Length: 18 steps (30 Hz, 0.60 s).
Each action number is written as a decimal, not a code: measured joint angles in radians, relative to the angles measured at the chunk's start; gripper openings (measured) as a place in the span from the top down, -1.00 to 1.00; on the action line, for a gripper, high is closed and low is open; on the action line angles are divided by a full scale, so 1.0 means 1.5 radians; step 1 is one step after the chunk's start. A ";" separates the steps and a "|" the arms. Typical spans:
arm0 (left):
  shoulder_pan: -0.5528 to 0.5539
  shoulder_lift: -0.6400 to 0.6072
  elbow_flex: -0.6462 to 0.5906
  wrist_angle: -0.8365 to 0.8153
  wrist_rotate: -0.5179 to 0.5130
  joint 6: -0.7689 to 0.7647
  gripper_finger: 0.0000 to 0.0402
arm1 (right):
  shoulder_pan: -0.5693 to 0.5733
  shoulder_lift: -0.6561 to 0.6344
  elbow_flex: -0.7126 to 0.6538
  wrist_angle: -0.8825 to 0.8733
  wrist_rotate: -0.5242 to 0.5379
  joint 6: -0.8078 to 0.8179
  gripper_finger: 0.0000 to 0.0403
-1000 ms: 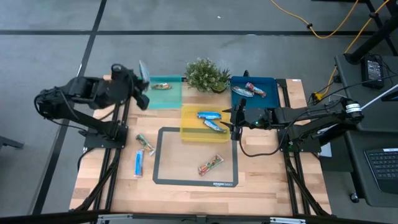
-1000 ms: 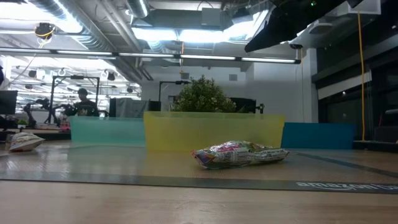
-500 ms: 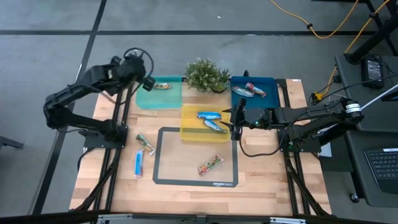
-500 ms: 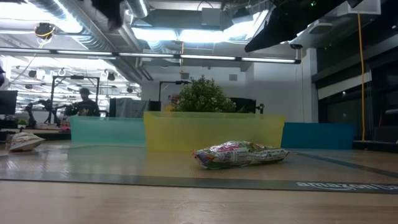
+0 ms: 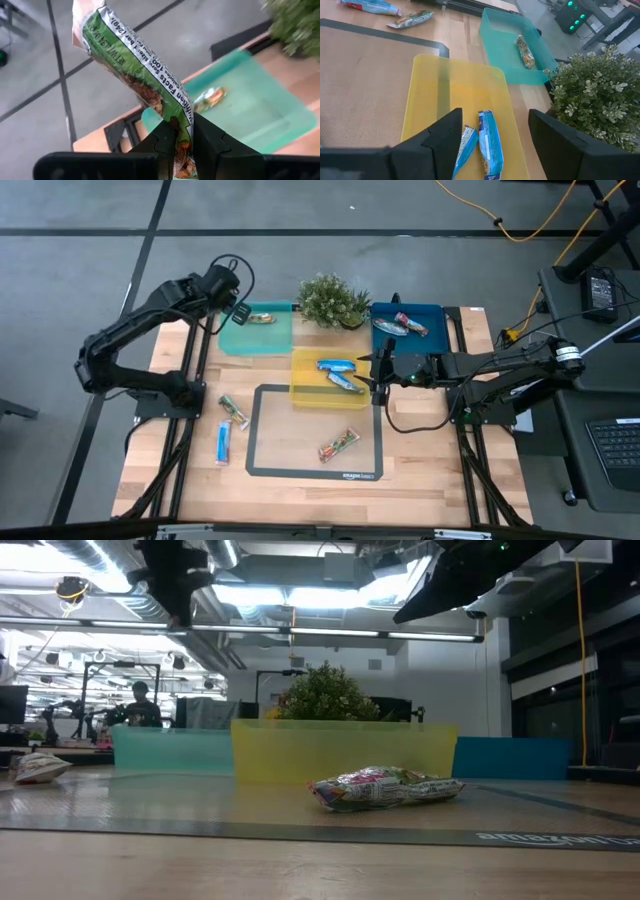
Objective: Pick and place Granola Bars by type
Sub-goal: Put the orange granola bar into the green bin
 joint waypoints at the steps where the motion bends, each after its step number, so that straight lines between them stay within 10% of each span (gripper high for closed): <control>1: 0.004 0.002 -0.010 0.000 -0.001 0.001 0.81 | 0.000 0.000 0.000 0.000 0.000 0.000 -0.14; 18: 0.087 0.064 -0.205 0.144 0.095 0.062 0.81 | 0.000 0.000 0.000 0.000 0.000 -0.001 -0.14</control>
